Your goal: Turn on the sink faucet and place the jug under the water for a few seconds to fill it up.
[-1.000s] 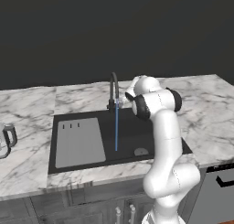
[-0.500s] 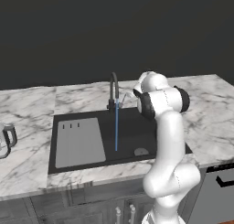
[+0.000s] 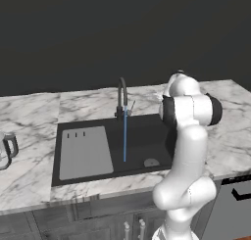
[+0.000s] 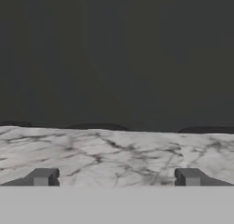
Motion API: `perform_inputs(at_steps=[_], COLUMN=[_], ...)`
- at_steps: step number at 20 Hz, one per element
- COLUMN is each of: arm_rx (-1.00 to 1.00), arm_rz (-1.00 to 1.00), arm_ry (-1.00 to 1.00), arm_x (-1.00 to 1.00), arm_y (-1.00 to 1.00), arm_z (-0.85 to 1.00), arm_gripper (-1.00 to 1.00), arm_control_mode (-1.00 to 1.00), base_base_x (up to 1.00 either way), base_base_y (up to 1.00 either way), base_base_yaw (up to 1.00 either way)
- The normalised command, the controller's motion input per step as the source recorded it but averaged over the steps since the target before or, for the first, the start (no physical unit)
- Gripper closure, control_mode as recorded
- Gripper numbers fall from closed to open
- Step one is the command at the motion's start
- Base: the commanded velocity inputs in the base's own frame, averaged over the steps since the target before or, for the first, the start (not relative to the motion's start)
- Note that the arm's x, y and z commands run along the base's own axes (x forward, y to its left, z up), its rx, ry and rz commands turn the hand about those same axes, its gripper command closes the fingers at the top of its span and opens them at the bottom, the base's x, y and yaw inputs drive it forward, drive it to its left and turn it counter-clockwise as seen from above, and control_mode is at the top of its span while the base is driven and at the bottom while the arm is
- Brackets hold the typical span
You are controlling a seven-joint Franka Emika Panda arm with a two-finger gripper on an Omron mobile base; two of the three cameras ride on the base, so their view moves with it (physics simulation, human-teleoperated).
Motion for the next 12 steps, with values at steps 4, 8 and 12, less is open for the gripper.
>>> perform_inputs(at_steps=[4, 8, 12], arm_rx=[-0.09, -0.20, -0.23], arm_rz=[0.11, 0.12, 0.11], arm_ry=[0.00, 0.06, 0.12], arm_x=[-0.92, -0.99, -0.91], arm_y=[-0.01, 0.03, 0.10], arm_z=[0.32, 0.31, 0.30], arm_gripper=[-1.00, -1.00, -1.00], arm_control_mode=[-1.00, -1.00, -1.00], base_base_x=[0.00, 0.00, 0.00], base_base_y=[0.00, 0.00, 0.00], base_base_yaw=[0.00, 0.00, 0.00])
